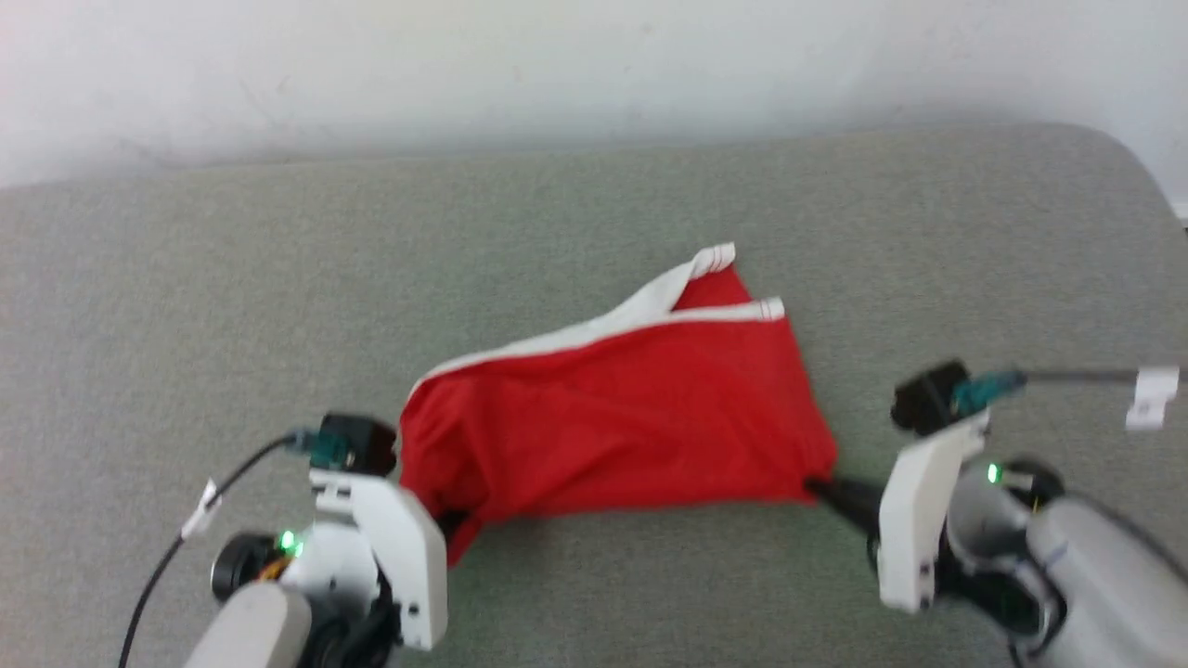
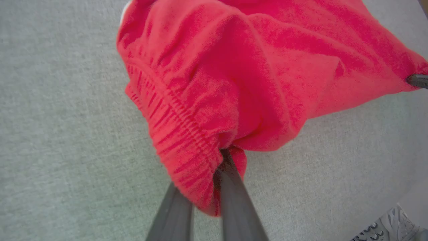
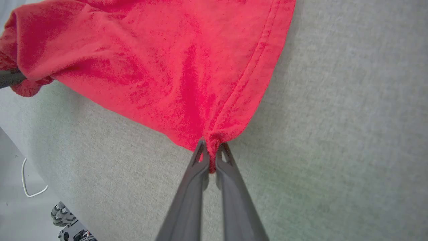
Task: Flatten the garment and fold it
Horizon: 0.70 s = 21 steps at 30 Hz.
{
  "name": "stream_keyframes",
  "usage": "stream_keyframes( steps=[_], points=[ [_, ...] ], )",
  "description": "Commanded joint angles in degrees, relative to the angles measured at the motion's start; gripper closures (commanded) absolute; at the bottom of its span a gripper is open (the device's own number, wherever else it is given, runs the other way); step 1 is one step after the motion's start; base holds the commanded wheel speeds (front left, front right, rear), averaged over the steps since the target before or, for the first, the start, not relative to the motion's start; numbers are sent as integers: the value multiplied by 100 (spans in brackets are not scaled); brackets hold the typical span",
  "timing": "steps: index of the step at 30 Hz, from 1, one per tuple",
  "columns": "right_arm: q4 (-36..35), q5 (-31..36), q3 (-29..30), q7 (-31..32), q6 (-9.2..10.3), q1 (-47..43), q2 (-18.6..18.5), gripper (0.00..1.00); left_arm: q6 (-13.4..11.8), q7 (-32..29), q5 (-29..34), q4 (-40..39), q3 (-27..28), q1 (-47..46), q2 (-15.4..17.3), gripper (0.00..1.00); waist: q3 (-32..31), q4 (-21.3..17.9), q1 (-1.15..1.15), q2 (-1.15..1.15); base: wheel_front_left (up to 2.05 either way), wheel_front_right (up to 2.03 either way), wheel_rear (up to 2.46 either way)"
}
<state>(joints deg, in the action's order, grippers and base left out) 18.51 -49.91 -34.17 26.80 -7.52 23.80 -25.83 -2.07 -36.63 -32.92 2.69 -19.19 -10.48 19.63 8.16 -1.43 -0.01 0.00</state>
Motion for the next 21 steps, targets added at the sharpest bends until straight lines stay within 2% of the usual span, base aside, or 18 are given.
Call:
stream_keyframes(
  steps=[1, 5, 9, 10, 11, 12, 13, 16, 21],
  points=[
    [-210, 82, 129, -91, 3, -415, 44, 100, -92, -17, -70, -83, 53, 265, 59, 100, -268, -289, 1, 0, 0, 0, 0],
    [-615, 510, 632, -296, 3, -1187, 262, 100, -293, -3, -172, -257, 188, 777, 125, 100, -370, -440, 1, 0, 0, 0, 0],
    [-843, 777, 994, -225, 3, -1706, 535, 100, -390, -24, -242, -347, 226, 1068, 136, 100, -425, -459, 1, 0, 0, 0, 0],
    [-1018, 942, 1236, -272, 3, -1987, 757, 73, -445, 39, -281, -379, 268, 1177, 100, 81, -436, -445, 1, 0, 0, 0, 0],
    [-1080, 1089, 1355, -344, 3, -2096, 851, 5, -467, 73, -284, -374, 275, 1209, 82, 1, -437, -434, 1, 0, 0, 0, 0],
    [-1137, 1252, 1467, -441, 3, -2185, 942, 0, -475, 102, -288, -372, 270, 1230, 60, 0, -436, -419, 1, 0, 0, 0, 0],
    [-1137, 1252, 1467, -441, 3, -2185, 942, 0, -475, 102, -288, -372, 270, 1230, 60, 0, -436, -419, 1, 0, 0, 0, 0],
    [-1320, 1713, 1837, -960, 3, -2352, 1255, 0, -552, 386, -266, -401, 355, 1262, -40, 0, -450, -394, 1, 0, 0, 0, 0],
    [-1592, 2139, 2369, -1641, 3, -2556, 1657, 0, -764, 1315, -104, -626, 627, 1362, -279, 0, -495, -358, 1, 0, 0, 0, 0]
  ],
)
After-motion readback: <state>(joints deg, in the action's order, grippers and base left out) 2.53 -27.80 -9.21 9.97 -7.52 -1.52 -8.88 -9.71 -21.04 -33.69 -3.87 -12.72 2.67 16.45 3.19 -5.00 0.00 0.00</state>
